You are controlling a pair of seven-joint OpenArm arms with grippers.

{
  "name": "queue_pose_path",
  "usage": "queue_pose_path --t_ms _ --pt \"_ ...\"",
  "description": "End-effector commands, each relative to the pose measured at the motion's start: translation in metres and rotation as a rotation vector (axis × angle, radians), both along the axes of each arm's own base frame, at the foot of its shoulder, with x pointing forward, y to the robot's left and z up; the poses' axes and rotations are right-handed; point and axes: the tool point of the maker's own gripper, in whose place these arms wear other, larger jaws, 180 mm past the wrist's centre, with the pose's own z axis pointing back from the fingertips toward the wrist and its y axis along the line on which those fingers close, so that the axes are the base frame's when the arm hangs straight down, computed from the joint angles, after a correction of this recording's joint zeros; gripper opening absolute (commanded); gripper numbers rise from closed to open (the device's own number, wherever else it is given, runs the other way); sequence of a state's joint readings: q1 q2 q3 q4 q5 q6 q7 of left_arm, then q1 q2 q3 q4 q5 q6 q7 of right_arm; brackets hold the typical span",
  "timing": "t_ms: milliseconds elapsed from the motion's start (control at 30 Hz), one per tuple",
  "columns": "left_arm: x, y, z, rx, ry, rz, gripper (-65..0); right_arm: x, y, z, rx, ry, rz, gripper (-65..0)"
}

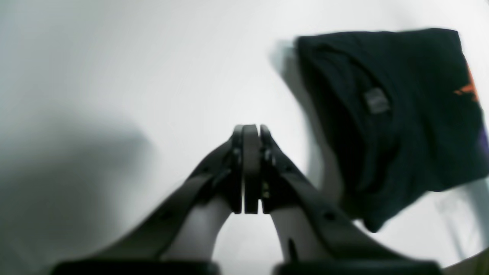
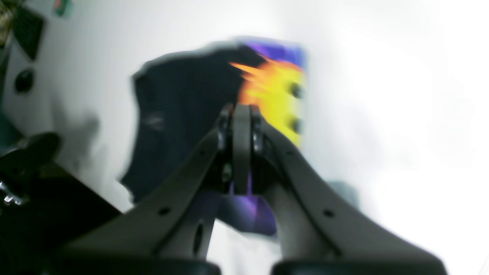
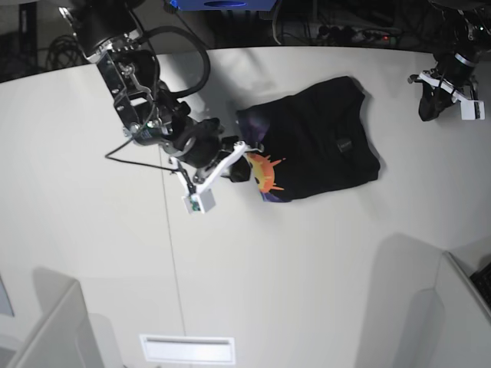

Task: Fold the T-shirt properly
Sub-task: 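Raise the right gripper away and grasp the folded bundle's edge with the left gripper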

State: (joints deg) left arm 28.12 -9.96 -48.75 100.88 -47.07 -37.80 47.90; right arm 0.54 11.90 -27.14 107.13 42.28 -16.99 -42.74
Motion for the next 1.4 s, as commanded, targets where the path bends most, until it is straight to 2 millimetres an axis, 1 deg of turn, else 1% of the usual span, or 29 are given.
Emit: queue_pose_path --t_ms 0,67,133,167,233,267,400,467,567,700,833,867,1000,1033,1100,1367 --pt "0.006 0.002 0.012 0.005 -0.042 -0.011 -52.8 0.01 -0.004 0.017 0.023 -0.061 -0.017 -65.0" --pt "0.01 -0.002 0.013 -0.015 -0.049 -0.016 -35.1 0.009 -0.016 0.011 0.01 -0.047 -0.044 -65.0" --pt "0.013 -0.008 0.013 -0.044 -0.067 -0.017 -20.7 0.008 -0.025 0.007 0.002 -0.036 -0.066 -65.0" --pt "0.015 -0.016 0.012 -0.07 -0.074 -0.026 -14.5 0.008 -0.03 0.004 -0.002 -0.029 -0.081 -65.0" --pt "0.019 -0.03 0.013 -0.117 -0.091 -0.05 -6.9 0.006 -0.037 0.001 -0.005 -0.018 -0.101 -65.0" --pt "0.021 -0.038 0.012 -0.143 -0.094 -0.062 -4.9 0.006 -0.04 0.0 -0.007 -0.014 -0.11 -65.0" --pt "0.034 -0.066 0.008 -0.194 -0.099 -0.131 -4.1 0.003 -0.042 -0.004 -0.012 -0.006 -0.114 -65.0" --pt "0.039 -0.073 0.0 -0.212 -0.086 -0.143 -4.1 0.002 -0.042 -0.004 -0.012 -0.003 -0.114 -65.0" --pt "0.042 -0.068 -0.016 -0.263 -0.048 -0.078 -4.1 0.0 -0.04 -0.006 -0.013 0.004 -0.107 -65.0" --pt "0.046 -0.064 -0.03 -0.312 -0.024 -0.029 -4.1 0.0 -0.039 -0.006 -0.012 0.006 -0.104 -65.0" --pt "0.049 -0.078 -0.044 -0.36 0.005 -0.036 -4.1 0.0 -0.039 -0.006 -0.011 0.007 -0.104 -65.0" --pt "0.052 -0.082 -0.045 -0.372 0.007 -0.038 -4.1 0.0 -0.039 -0.006 -0.011 0.007 -0.104 -65.0" --pt "0.057 -0.088 -0.058 -0.411 0.047 -0.002 -4.1 0.0 -0.039 -0.006 -0.01 0.004 -0.106 -65.0" --pt "0.061 -0.091 -0.056 -0.418 0.043 -0.008 -4.1 0.0 -0.039 -0.006 -0.01 0.004 -0.106 -65.0" --pt "0.064 -0.096 -0.056 -0.424 0.043 -0.02 -4.1 0.001 -0.041 -0.005 -0.011 0.004 -0.109 -65.0" --pt "0.07 -0.097 -0.056 -0.429 0.039 -0.022 -4.1 0.001 -0.041 -0.005 -0.011 0.005 -0.11 -65.0"
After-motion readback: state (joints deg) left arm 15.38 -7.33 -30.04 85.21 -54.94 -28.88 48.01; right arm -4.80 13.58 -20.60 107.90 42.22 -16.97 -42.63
